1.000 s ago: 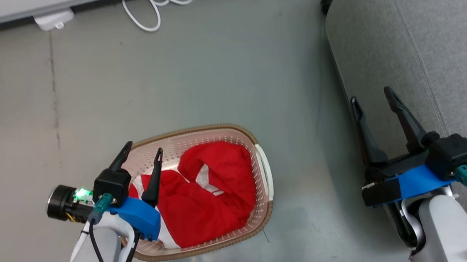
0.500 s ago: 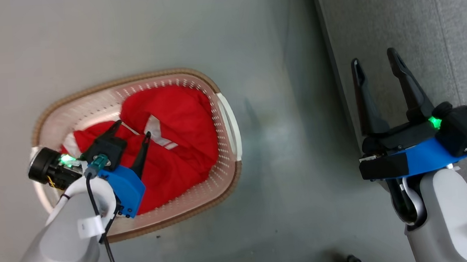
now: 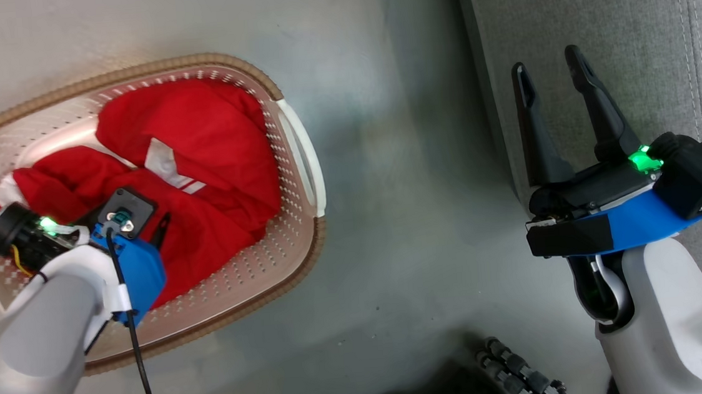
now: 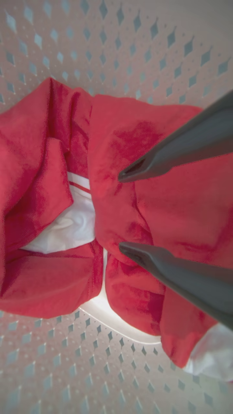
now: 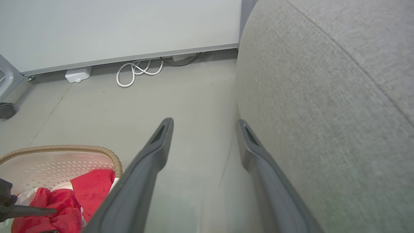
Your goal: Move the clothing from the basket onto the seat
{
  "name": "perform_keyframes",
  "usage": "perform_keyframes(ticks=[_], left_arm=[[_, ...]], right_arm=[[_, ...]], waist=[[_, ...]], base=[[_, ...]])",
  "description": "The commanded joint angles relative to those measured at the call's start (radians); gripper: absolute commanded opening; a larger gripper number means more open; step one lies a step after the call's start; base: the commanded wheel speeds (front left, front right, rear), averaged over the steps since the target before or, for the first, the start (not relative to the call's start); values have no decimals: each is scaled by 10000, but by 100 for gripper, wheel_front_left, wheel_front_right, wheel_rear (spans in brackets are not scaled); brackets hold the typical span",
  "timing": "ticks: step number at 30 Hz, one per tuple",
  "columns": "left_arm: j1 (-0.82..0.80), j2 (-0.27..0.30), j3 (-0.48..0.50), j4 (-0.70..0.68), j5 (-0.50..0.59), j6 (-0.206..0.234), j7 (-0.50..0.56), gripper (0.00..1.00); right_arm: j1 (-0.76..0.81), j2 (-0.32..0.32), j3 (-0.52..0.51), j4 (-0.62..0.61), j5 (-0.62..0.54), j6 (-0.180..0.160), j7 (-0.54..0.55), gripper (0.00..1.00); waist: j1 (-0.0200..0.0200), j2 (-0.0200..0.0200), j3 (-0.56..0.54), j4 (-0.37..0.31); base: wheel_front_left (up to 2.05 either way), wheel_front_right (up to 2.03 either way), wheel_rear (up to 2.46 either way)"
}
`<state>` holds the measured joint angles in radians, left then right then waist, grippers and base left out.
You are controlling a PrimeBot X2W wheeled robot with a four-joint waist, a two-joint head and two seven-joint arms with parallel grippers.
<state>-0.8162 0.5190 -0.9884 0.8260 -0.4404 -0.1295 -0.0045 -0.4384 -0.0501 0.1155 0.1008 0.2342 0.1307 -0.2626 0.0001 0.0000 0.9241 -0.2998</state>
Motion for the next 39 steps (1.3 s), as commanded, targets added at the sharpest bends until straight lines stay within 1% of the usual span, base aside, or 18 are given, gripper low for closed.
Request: perform_keyframes(ticks=[1, 7, 11, 13, 15, 19, 21, 26, 27, 29, 39], left_arm=[[-223, 104, -67, -44, -38, -14, 57, 100], [-614, 785, -953, -237, -618, -14, 809, 100], [-822, 1056, -1326, -232, -772, -14, 1303, 100], [-965, 1157, -1347, -150, -817, -6, 1482, 100], [-1022, 1172, -1329, -60, -823, 141, 1627, 100], [-1035, 1089, -1230, 183, -910, 646, 2057, 100], [-994, 1015, -1197, 254, -984, 819, 2273, 100], [-893, 864, -1202, 211, -1107, 1052, 2596, 100], [-884, 838, -1196, 191, -1143, 1087, 2662, 94], [-872, 806, -1207, 128, -1178, 1079, 2698, 0], [-787, 742, -1187, -115, -1420, 1032, 2677, 0]], right_arm=[[-159, -3, 28, -52, 83, 1, -33, 100], [-207, -3, 258, -81, 418, 1, -33, 100], [-242, -3, 343, -94, 580, 1, -35, 100], [-261, -3, 347, -106, 610, 1, -35, 100], [-274, -3, 354, -103, 661, 1, -35, 100], [-237, -3, 413, -49, 715, 1, -35, 100], [-221, -3, 441, -27, 739, 1, -35, 100], [-232, -3, 454, -22, 761, 1, -35, 100], [-227, -3, 440, -23, 749, 1, -35, 100], [-218, -3, 420, -16, 731, 1, -35, 100], [-218, -3, 399, 11, 668, 1, -35, 100]], waist=[[-1, 0, 202, -178], [-1, 0, 554, -457], [-1, 0, 688, -570], [-1, 0, 735, -600], [-1, 0, 767, -624], [-1, 0, 778, -632], [-1, 0, 767, -625], [-1, 0, 741, -622], [-1, 0, 735, -617], [-1, 0, 723, -606], [-1, 0, 638, -529]], base=[[0, 0, 0], [0, 0, 0], [0, 0, 0], [0, 0, 0], [0, 0, 0], [0, 0, 0], [0, 0, 0], [0, 0, 0], [0, 0, 0], [0, 0, 0], [0, 0, 0]])
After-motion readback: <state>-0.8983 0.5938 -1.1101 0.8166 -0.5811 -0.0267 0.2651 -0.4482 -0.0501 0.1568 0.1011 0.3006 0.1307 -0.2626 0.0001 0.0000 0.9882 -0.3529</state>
